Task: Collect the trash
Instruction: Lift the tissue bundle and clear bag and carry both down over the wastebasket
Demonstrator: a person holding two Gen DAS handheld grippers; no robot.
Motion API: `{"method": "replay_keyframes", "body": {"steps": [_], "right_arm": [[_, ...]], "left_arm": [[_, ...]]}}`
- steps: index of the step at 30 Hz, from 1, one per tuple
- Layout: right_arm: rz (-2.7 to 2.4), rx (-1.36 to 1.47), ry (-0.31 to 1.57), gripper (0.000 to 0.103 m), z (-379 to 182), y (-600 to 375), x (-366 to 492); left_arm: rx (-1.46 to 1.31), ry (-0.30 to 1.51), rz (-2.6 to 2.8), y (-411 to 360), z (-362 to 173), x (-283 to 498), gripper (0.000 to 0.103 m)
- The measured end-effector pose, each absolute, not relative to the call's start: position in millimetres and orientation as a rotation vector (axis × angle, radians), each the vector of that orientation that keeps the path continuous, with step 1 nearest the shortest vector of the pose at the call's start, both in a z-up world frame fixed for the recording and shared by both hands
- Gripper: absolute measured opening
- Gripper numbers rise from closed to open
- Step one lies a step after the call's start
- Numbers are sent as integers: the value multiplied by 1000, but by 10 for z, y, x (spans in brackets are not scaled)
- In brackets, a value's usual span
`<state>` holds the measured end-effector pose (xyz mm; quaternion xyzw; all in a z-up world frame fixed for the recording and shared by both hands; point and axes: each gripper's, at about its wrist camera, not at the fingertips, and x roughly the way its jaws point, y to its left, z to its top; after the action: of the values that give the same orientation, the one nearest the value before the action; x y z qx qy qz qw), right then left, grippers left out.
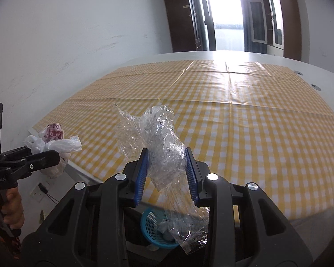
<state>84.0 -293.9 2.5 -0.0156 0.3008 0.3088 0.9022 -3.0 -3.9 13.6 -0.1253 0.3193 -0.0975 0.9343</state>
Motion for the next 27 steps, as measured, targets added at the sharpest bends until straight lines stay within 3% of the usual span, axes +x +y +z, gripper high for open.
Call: {"method": "replay_keyframes", "body": {"steps": [14, 27], "right_arm": [[718, -143, 742, 31, -657, -2804, 15], [687, -190, 980, 31, -1740, -2509, 257]], "left_arm": [[-241, 830, -201, -56, -744, -503, 54], [-270, 1031, -156, 32, -1780, -126, 54]]}}
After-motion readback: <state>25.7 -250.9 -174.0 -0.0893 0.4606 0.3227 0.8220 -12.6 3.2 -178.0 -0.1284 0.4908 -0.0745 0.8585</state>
